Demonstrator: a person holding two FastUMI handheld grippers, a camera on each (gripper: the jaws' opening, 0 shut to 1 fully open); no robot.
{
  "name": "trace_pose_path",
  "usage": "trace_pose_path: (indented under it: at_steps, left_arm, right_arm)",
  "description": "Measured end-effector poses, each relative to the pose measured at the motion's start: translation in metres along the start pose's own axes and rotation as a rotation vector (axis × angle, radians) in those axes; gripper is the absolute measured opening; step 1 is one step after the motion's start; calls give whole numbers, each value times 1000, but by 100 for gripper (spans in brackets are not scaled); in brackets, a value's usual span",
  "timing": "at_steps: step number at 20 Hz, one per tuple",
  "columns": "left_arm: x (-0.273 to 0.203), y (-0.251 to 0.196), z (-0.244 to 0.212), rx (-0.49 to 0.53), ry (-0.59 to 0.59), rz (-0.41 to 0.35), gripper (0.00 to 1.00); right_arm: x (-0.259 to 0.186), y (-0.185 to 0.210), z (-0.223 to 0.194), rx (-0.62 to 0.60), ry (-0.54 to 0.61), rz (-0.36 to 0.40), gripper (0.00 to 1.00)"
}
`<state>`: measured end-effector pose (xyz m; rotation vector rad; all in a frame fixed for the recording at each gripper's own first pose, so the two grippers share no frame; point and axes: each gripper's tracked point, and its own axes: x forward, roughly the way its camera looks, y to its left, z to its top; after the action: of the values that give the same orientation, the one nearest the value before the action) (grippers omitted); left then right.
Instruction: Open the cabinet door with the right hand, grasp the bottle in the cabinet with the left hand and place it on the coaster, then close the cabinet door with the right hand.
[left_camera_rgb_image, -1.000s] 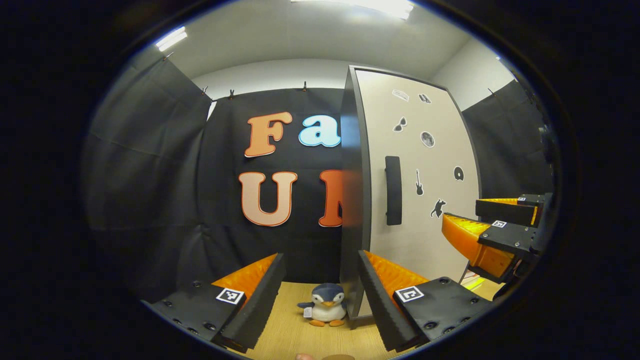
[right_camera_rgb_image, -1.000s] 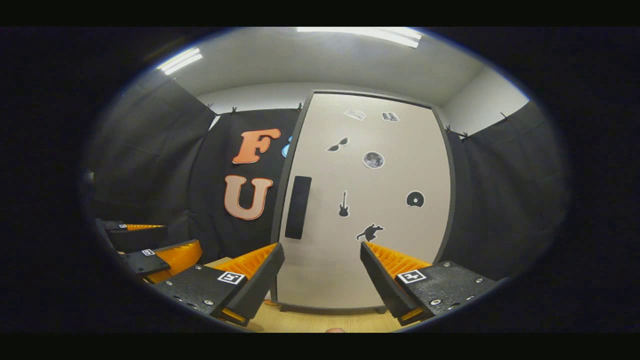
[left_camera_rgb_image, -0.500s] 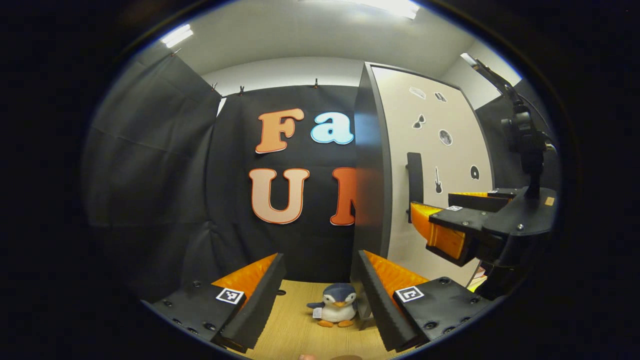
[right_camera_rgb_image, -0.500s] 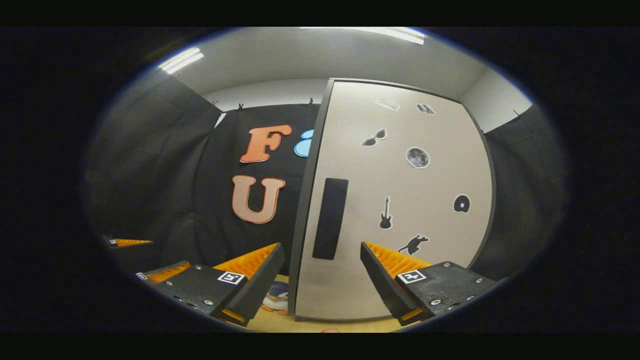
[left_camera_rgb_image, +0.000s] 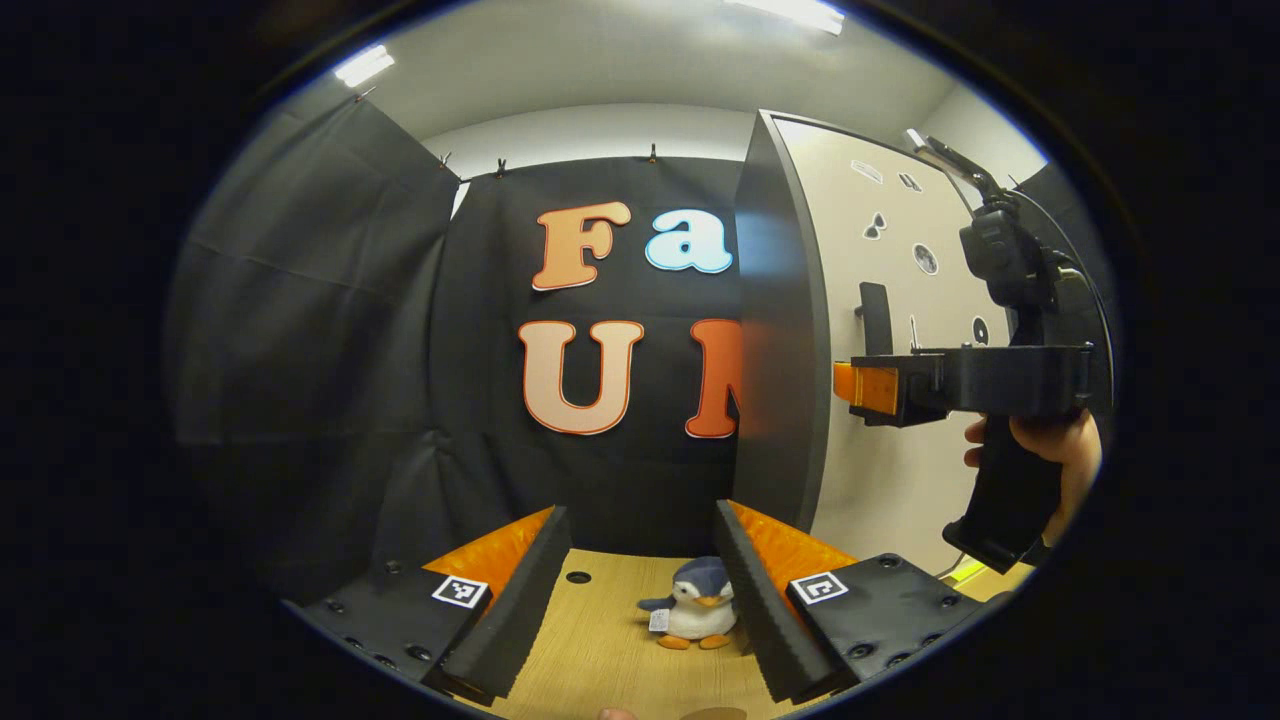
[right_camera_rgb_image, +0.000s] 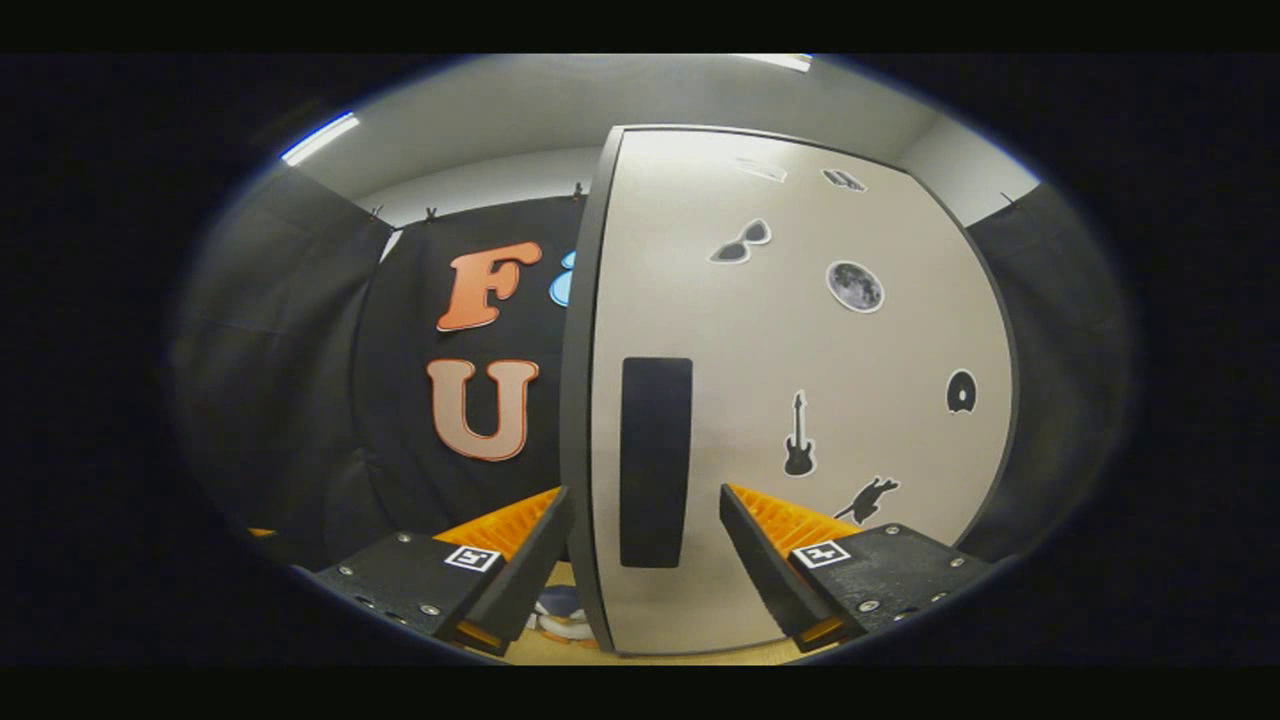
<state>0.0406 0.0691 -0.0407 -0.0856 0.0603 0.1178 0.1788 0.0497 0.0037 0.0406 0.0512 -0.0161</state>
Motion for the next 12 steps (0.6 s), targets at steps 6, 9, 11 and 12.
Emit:
trace_pose_path:
  at_steps: [6,9,11,12]
  left_arm:
    - [0,10,-8,9,17,1,95]
    - [-1,13,-11,10,23,-6,95]
    - [-2,17,-13,12,29,-15,94]
    - [-2,18,-15,14,34,-20,95]
  right_arm:
    - [9,-3,-2,31,4,-44,62]
    - [7,0,0,29,-4,-59,38]
    - [8,-1,-1,35,-8,-60,35]
    - [7,-1,-1,43,-6,-60,33]
